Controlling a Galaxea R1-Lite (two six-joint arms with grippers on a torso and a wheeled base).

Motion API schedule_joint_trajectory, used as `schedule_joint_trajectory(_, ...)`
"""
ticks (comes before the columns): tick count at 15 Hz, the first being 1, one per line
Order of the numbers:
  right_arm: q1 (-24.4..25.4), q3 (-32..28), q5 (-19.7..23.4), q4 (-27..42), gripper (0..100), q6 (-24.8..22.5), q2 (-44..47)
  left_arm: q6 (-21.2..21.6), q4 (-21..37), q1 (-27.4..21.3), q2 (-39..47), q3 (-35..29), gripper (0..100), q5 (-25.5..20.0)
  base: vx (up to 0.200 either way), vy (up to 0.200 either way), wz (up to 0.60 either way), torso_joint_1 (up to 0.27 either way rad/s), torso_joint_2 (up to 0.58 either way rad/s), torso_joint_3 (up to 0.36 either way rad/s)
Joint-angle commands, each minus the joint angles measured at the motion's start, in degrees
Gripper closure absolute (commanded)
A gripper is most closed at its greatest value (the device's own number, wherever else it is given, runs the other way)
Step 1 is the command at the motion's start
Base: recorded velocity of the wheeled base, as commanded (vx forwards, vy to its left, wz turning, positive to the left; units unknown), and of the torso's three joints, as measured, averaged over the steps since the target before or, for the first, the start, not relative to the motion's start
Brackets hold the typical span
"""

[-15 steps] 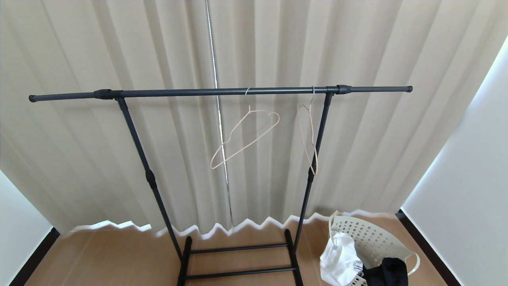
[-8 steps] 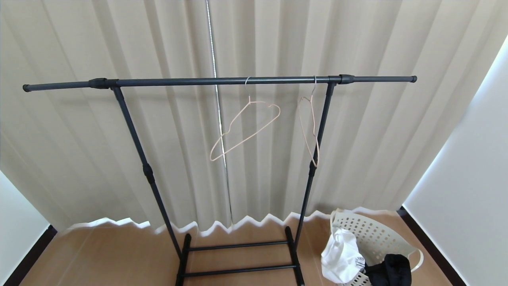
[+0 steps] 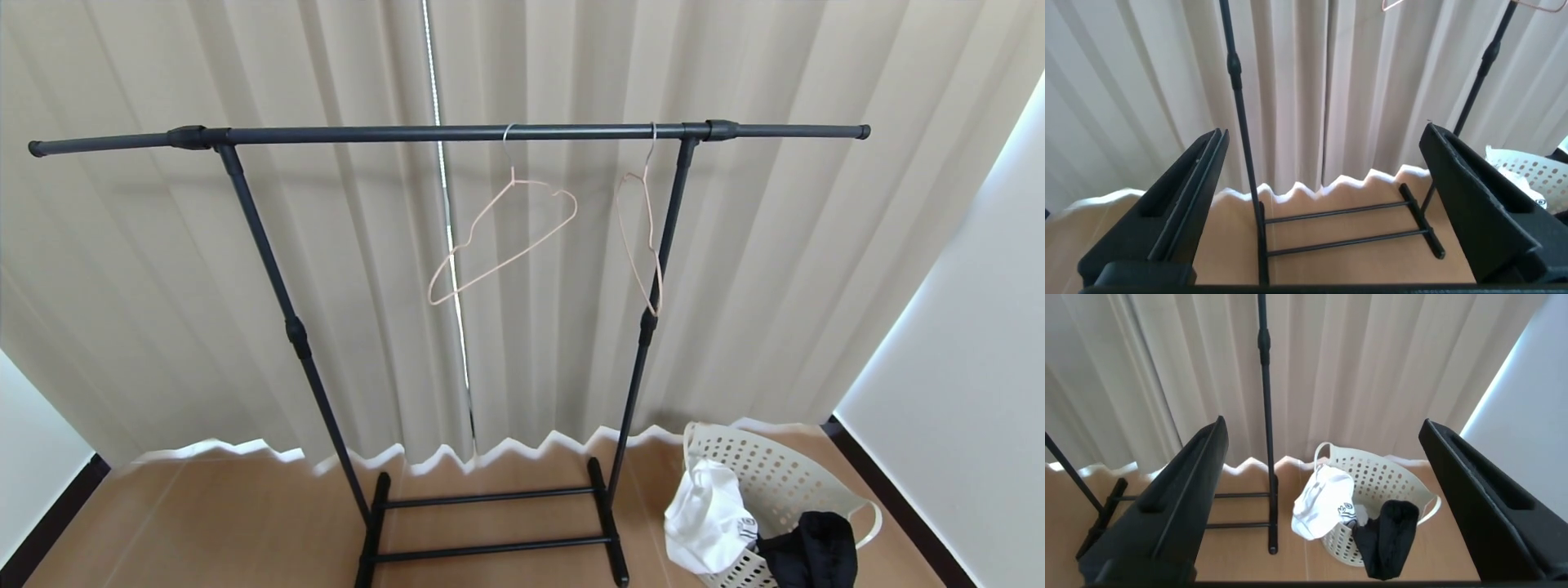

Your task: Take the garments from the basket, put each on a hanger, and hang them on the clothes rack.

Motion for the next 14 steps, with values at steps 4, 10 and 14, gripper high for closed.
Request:
schedule_joint_trajectory(4,0.0,0.0,-0.1,0.0,0,0.0,0.0,0.0,0.0,0.0,0.0,0.0,0,0.0,0.000,0.000,0.00,-0.200,0.54,0.326)
schedule_joint_trajectory(10,0.0,0.0,-0.1,0.0,0,0.1,0.0,0.0,0.0,0.0,0.0,0.0,0,0.0,0.000,0.000,0.00,-0.182,0.54,0.342)
schedule_joint_trajectory(14,0.0,0.0,-0.1,0.0,0,0.0,0.0,0.0,-0.1,0.0,0.0,0.0,0,0.0,0.000,0.000,0.00,-0.154,0.50,0.349)
